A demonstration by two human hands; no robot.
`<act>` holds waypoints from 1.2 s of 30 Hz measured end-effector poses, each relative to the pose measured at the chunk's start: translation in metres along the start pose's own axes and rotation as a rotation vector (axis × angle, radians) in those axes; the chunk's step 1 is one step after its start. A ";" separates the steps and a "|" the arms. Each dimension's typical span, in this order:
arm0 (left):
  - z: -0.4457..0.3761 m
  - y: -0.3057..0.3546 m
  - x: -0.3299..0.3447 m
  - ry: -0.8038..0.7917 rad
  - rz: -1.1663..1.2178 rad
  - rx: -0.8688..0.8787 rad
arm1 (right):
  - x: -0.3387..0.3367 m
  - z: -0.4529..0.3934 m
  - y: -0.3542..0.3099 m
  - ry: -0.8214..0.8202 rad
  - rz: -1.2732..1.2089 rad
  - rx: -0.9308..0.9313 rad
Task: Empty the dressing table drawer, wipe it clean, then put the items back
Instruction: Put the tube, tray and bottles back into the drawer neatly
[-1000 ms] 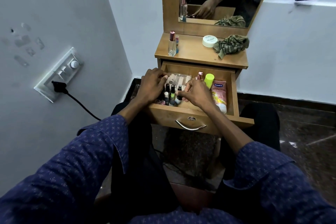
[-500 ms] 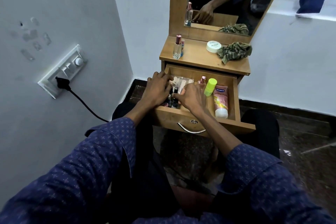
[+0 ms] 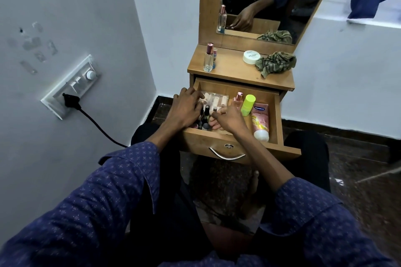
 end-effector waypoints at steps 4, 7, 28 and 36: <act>0.000 0.001 0.000 0.000 -0.004 0.012 | -0.018 0.001 0.007 -0.019 -0.047 0.037; 0.000 0.001 0.000 -0.003 -0.002 0.019 | -0.031 -0.009 0.015 0.054 0.046 -0.003; 0.000 -0.001 0.001 -0.003 -0.011 0.010 | -0.017 0.009 0.000 -0.165 0.577 -0.232; 0.001 0.001 -0.002 -0.013 -0.005 -0.010 | -0.008 0.017 -0.009 -0.195 0.467 -0.227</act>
Point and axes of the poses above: each hand's wrist, its own z-axis away from the middle knuckle, its own x-axis out of the palm, y = z × x, the point moved 7 cm from there along -z, towards the middle knuckle, and after that the axes turned 3 degrees about -x, right-handed, at the moved point
